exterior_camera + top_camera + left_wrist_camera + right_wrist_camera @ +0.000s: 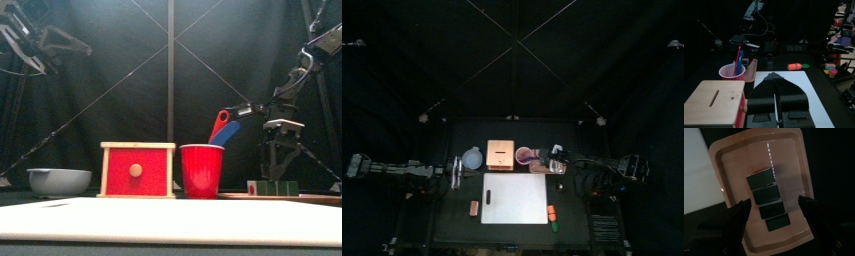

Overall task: Place sushi on board then cut the sushi with the knife then place the pieces on the plate
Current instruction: Place the sushi on the board

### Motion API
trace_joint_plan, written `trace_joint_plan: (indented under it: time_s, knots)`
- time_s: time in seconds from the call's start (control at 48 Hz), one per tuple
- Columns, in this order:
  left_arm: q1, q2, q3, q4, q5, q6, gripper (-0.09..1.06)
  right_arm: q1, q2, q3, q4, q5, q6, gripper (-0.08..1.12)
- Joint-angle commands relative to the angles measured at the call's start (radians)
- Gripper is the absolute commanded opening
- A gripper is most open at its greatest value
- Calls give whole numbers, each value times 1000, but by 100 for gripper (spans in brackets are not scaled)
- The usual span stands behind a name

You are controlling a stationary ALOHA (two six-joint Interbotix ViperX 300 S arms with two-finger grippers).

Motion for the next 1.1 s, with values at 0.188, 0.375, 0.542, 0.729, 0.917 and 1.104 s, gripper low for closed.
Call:
trace_joint_plan:
  time_s: [0.188, 0.375, 0.542, 0.729, 0.917, 1.104]
  knots:
    - [2, 3, -12, -2, -9, -2, -1, -17, 29, -21, 46, -6, -43, 103]
    - [2, 2, -12, -2, -9, -2, -1, -32, 55, -31, 38, -12, -44, 103]
    - [2, 3, -11, -3, -9, -2, -1, -41, 84, -40, 34, -20, -44, 102]
    - [2, 3, -8, -3, -9, -2, -1, -41, 123, -49, 29, -21, -44, 96]
    - [2, 3, -6, -3, -9, -2, -1, -38, 132, -61, 25, -21, -43, 74]
    - [2, 3, -6, -2, -9, -3, -1, -43, 121, -69, 35, -6, -40, 57]
